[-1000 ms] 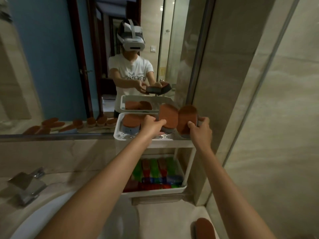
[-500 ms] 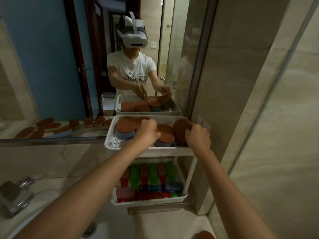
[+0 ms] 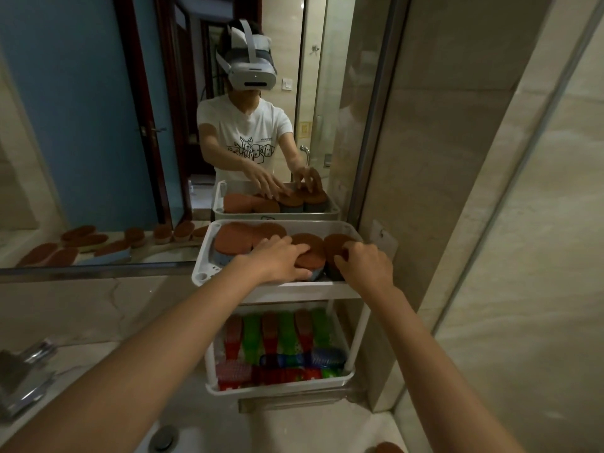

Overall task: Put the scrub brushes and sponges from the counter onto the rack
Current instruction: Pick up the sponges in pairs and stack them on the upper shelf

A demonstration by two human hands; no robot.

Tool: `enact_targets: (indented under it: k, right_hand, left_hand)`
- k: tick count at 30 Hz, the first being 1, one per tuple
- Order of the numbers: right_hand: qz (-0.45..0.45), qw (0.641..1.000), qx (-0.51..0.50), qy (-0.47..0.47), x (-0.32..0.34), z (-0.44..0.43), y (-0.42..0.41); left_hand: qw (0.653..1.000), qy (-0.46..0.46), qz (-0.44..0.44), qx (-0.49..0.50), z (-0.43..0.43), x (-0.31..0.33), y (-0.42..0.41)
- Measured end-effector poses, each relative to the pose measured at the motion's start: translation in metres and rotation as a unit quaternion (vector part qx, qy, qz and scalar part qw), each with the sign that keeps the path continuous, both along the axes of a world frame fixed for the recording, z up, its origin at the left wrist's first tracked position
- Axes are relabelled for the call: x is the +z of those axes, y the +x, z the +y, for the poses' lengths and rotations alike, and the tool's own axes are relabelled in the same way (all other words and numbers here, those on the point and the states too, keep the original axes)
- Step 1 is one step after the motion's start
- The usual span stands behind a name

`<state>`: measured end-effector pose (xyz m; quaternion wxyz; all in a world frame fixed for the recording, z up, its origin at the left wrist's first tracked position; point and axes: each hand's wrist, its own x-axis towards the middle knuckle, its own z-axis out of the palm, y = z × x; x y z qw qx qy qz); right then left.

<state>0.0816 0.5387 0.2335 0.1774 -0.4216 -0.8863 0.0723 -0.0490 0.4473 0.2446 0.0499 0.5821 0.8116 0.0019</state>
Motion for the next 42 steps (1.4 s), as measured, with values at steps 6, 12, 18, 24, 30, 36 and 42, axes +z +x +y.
enact_targets:
  k: [6,12,18,24,30,36,42]
  right_hand:
    - [-0.079,0.997,0.023,-0.010,0.000,0.005,-0.011]
    - [-0.100,0.994,0.033,-0.013,-0.004,0.011,-0.025]
    - [-0.086,0.995,0.057,-0.011,-0.009,0.021,-0.030]
    - [-0.113,0.992,0.058,-0.012,-0.009,0.031,-0.039]
    - [-0.131,0.989,0.056,-0.038,-0.014,0.035,-0.044]
    - [-0.163,0.984,0.058,-0.047,-0.013,0.034,-0.041]
    - [-0.185,0.977,0.084,-0.059,-0.012,0.034,-0.035]
  left_hand:
    - [0.999,0.010,0.043,0.013,0.007,-0.003,-0.003]
    - [0.994,0.018,0.104,0.015,0.015,-0.007,-0.008]
    - [0.991,0.025,0.128,0.027,0.026,-0.013,-0.015]
    - [0.989,0.044,0.138,0.036,0.030,-0.021,-0.020]
    - [0.993,0.055,0.098,0.038,0.026,-0.022,-0.021]
    - [0.993,0.077,0.073,0.054,0.027,-0.024,-0.018]
    - [0.992,0.046,0.103,0.060,0.030,-0.023,-0.014]
